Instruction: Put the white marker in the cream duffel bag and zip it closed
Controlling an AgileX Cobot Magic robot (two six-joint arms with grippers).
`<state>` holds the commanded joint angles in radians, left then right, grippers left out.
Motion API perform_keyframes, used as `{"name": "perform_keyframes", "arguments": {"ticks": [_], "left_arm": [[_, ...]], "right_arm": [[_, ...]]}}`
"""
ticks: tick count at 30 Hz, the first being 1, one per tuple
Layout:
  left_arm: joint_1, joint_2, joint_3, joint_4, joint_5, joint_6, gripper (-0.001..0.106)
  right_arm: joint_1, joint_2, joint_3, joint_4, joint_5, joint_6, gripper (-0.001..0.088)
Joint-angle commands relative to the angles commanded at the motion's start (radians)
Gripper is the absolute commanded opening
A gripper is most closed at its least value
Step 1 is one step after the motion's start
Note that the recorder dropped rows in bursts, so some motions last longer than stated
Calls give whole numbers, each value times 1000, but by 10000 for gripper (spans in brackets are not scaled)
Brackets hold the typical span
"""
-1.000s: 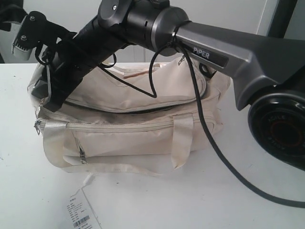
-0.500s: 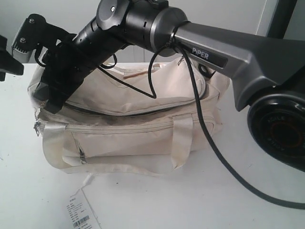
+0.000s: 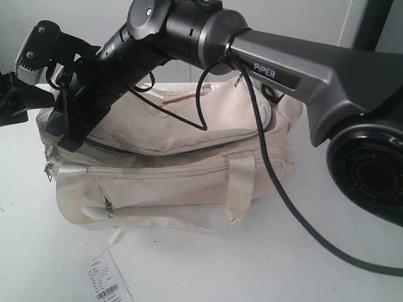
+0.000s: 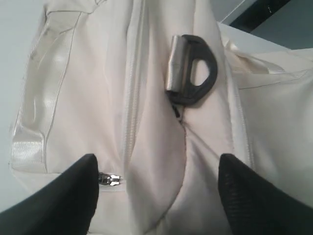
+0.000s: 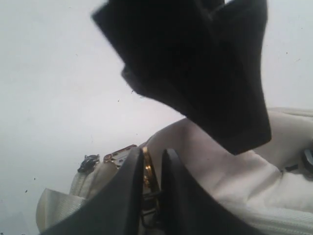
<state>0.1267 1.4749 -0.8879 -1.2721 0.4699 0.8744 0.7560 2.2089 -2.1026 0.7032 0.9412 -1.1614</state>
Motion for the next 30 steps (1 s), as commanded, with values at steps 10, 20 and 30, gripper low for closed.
{"name": "perform_keyframes", "arguments": {"ticks": [10,20,30], "left_arm": [[0,49,0,-81,13,22,665],[0,107,0,-223,66,161,262],[0,107,0,-262,95,173,3]], "right_arm": [[0,0,0,0,0,0,0],[0,0,0,0,0,0,0],[0,0,0,0,35,-4,0]]}}
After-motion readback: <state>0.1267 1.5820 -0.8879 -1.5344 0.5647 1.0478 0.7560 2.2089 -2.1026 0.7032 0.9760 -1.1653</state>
